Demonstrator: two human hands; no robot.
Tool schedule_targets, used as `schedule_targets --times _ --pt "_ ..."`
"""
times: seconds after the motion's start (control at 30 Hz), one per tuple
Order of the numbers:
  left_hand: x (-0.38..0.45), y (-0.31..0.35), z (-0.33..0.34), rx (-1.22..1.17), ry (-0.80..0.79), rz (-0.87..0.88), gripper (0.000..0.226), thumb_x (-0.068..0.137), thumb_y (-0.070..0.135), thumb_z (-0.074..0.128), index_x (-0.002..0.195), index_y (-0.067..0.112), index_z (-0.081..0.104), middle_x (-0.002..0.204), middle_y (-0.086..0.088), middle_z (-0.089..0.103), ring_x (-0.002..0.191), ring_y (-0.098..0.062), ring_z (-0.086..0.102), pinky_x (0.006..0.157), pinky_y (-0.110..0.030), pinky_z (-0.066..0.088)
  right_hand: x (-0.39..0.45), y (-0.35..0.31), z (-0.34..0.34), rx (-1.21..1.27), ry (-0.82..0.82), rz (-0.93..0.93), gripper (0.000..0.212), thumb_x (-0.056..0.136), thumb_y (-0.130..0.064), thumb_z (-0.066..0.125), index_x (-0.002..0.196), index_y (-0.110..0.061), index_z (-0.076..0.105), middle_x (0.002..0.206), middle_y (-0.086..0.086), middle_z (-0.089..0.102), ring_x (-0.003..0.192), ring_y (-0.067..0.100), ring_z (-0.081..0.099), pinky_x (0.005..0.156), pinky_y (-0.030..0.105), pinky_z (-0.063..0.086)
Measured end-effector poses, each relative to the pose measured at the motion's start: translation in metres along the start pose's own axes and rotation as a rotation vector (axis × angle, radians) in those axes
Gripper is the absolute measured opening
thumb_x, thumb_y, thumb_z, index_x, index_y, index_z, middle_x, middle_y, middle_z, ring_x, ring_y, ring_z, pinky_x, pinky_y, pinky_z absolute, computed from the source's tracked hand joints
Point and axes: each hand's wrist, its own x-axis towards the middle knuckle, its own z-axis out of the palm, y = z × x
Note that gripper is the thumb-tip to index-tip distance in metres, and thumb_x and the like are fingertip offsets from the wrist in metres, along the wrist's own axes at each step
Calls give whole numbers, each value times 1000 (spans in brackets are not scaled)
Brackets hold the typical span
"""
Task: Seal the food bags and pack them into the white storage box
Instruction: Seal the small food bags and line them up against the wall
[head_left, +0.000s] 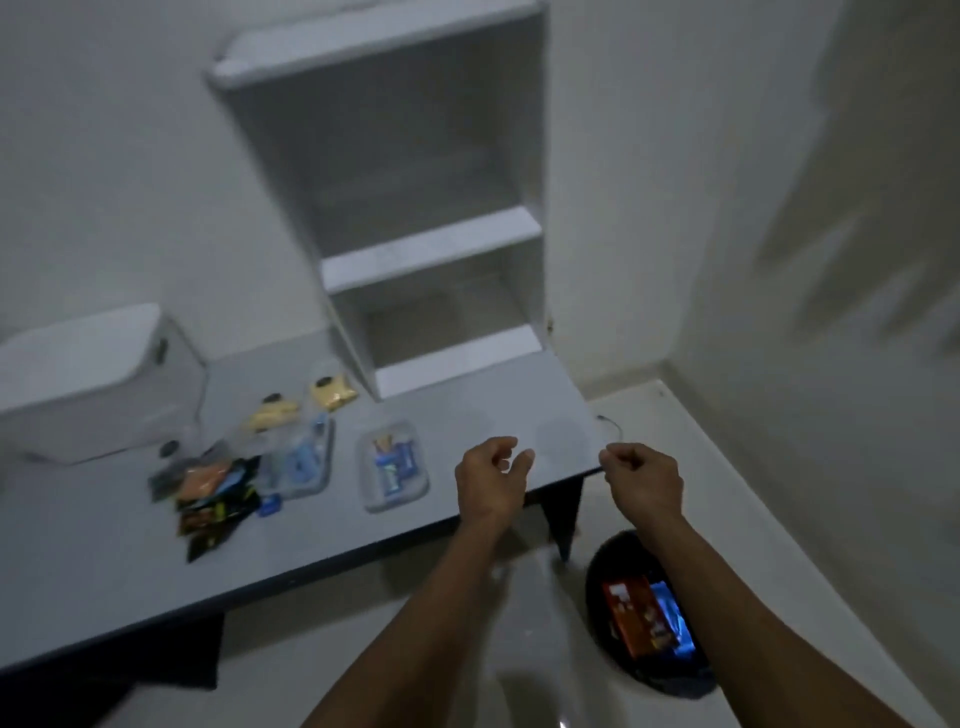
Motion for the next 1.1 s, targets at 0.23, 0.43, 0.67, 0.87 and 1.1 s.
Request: schedule_targets --times 0.23,0.43,0.67,0.87,1.1 --pt "8 -56 -148 -11 111 -15 25 85 25 73 108 15 71 99 -2 71 83 -5 63 69 -12 52 -52 -52 121 -81 -231 -164 4 87 -18 71 85 -19 74 85 1 73 85 22 70 86 36 57" --pt "11 -133 -276 29 230 -87 25 83 25 75 107 17 71 98 -1 70 84 -6 63 73 -20 52 -115 -69 229 -201 -453 -271 3 89 -16 70 89 -18 73 92 3 72 87 17 68 79 28 56" --pt "16 -198 -364 50 314 -224 28 83 24 75 108 14 72 94 -4 72 84 -12 65 80 -23 49 -163 -81 324 -262 -626 -277 10 91 -22 69 99 -18 72 90 -5 70 87 8 65 72 14 49" --pt "54 -212 -392 5 331 -247 23 83 21 75 104 12 72 84 0 73 80 -11 68 80 -27 53 -152 -112 386 -196 -668 -232 4 88 -21 71 88 -23 74 97 0 73 91 15 68 69 22 54" --pt "143 -208 -410 44 326 -244 12 85 25 71 97 23 68 85 6 65 81 -12 62 82 -27 50 -86 -160 465 -85 -694 -178 5 90 -16 69 91 -18 74 87 4 74 79 17 69 59 22 51"
